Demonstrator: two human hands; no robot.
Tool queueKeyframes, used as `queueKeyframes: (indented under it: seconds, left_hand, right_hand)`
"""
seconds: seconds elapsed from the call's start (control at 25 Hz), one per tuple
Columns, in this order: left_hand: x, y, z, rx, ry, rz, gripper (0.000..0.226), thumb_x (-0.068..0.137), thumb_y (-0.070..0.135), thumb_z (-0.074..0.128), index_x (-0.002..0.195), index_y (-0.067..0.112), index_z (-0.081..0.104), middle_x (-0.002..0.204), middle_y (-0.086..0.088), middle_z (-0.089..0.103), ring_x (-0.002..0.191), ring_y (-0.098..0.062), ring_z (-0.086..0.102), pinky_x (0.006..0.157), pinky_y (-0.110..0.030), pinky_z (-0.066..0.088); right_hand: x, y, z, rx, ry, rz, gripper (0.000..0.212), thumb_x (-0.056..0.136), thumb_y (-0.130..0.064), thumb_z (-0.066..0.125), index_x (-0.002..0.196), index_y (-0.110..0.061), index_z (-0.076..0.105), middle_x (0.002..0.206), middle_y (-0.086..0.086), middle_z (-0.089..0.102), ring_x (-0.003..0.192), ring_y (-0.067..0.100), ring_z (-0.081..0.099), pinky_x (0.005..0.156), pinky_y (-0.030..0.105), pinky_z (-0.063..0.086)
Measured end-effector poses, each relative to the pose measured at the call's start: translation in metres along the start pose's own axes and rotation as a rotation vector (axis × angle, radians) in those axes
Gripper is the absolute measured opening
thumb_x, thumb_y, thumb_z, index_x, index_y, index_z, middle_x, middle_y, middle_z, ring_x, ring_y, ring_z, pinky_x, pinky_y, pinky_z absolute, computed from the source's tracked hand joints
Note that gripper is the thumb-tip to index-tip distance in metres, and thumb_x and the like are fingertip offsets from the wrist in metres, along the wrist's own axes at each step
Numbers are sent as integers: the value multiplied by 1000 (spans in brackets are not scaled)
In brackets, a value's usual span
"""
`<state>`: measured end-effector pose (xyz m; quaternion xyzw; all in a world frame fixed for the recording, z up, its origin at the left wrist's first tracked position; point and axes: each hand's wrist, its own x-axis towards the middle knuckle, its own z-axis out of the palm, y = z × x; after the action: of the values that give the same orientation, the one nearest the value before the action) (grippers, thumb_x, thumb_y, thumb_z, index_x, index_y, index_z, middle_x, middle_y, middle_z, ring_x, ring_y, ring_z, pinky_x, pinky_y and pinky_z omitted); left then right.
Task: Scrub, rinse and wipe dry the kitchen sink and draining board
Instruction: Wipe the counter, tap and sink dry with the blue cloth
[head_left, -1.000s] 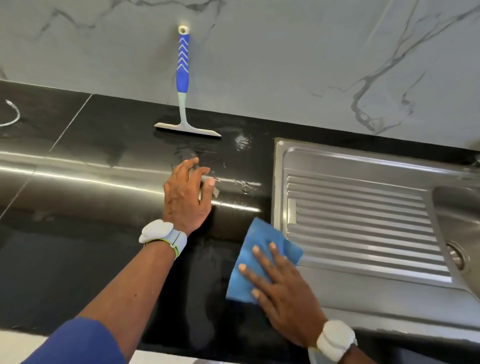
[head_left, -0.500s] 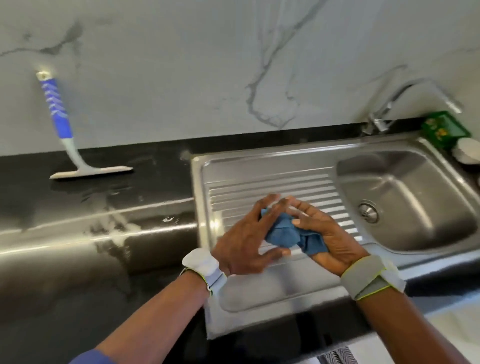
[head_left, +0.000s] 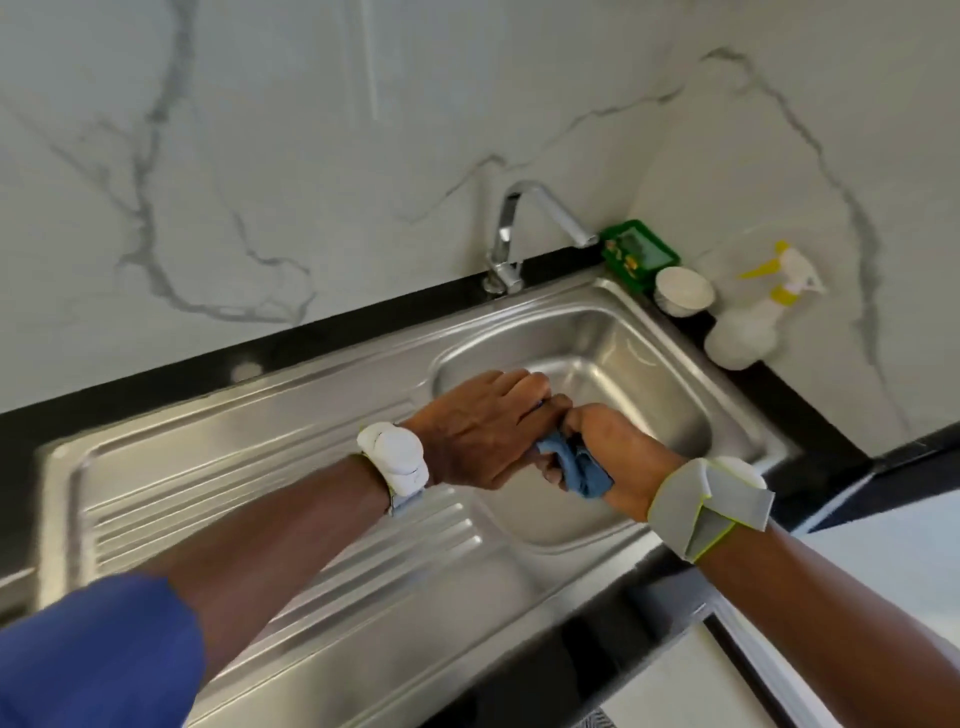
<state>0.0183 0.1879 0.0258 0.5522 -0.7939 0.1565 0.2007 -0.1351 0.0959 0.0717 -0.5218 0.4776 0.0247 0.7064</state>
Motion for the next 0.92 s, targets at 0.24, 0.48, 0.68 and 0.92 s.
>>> queueKeyframes:
  seconds: [0.24,0.48,0.68,0.92]
  left_hand:
    - [61,-20,40,11,33,-299,32,95,36,48,77,12,61,73,-7,57,56,-28,53,49,-32,40]
    - [98,3,86,-923,300,-1094,41,89,26,43,51,18,29,47,2,26,49,-22,24,49,-41,26]
    - [128,-4,94,-1410,196,-1754,35,93,27,38,59,21,28,55,-1,26,46,-15,19,49,-28,17]
    - [116,-13,111,-1637,-9,-1953,48,94,32,33,47,25,31,54,1,27,43,-14,18,44,-19,16]
  right_hand:
    - [49,-14,-38,-61,192,-176,58,102,-55,37,53,-23,43,44,-6,35,38,12,28,48,27,23]
    - [113,-22,-66,-256,350,-724,68,106,-37,43,40,-23,43,39,-6,43,42,12,40,49,36,37]
    - [165,-19,-82,-454,376,-887,66,104,-47,35,48,-14,45,44,2,51,45,27,51,50,40,41]
    - [190,-14,-95,-971,339,-1025,68,102,-42,23,48,-10,49,44,0,50,43,27,49,56,28,34]
